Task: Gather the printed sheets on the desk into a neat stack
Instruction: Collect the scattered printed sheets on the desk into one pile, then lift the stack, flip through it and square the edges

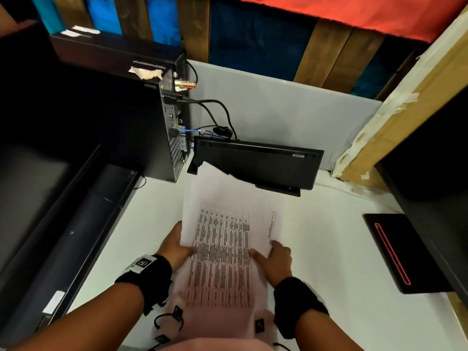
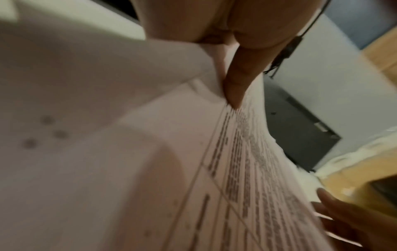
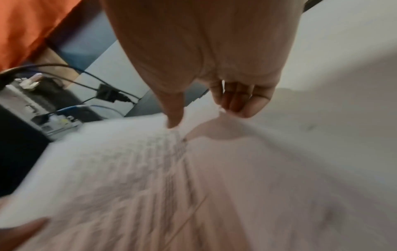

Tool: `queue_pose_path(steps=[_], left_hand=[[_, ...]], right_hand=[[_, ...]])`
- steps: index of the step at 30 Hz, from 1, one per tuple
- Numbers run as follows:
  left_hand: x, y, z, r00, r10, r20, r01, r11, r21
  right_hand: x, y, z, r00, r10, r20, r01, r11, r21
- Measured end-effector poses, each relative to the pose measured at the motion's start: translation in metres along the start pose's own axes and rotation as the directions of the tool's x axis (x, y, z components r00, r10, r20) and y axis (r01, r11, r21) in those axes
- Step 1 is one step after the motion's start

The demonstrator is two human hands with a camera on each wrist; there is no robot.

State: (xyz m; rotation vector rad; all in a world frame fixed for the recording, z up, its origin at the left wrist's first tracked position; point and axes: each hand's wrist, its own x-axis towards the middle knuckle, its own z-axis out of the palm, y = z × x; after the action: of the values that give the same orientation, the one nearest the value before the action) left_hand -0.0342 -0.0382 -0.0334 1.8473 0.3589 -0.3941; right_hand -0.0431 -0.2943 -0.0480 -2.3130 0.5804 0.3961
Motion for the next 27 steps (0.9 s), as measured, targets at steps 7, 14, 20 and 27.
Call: queue_pose_path(steps=[7,14,20,27], left_hand=[[-0.017,0.053,-0.011,0.975,0.207,0.078,-0.175,0.938,-0.297],[-0.025,0.098,-0.030,0.956,0.295,-0.002,-0.273,0.882,-0.385],[-0.019,0.113,-0.039,0.935,0.344,-0.087,-0.350,0.851,-0.393],[-0.033,0.129,-0.032,0.910,0.413,-0.034,-0.395,0.840,-0.372]], right_hand=[[0.010,0.008,-0.049,0.984,-0.014,0.177,-0.108,0.742,0.662],[-0.022,-0.054,-0.104,0.946,-0.322,-0.041,0.198,0.470,0.860],[-0.035,-0.082,-0.125,0.891,-0.404,-0.208,0.393,0.455,0.799],[-0.038,-0.079,-0.118,0.897,-0.421,-0.137,0.371,0.547,0.750]])
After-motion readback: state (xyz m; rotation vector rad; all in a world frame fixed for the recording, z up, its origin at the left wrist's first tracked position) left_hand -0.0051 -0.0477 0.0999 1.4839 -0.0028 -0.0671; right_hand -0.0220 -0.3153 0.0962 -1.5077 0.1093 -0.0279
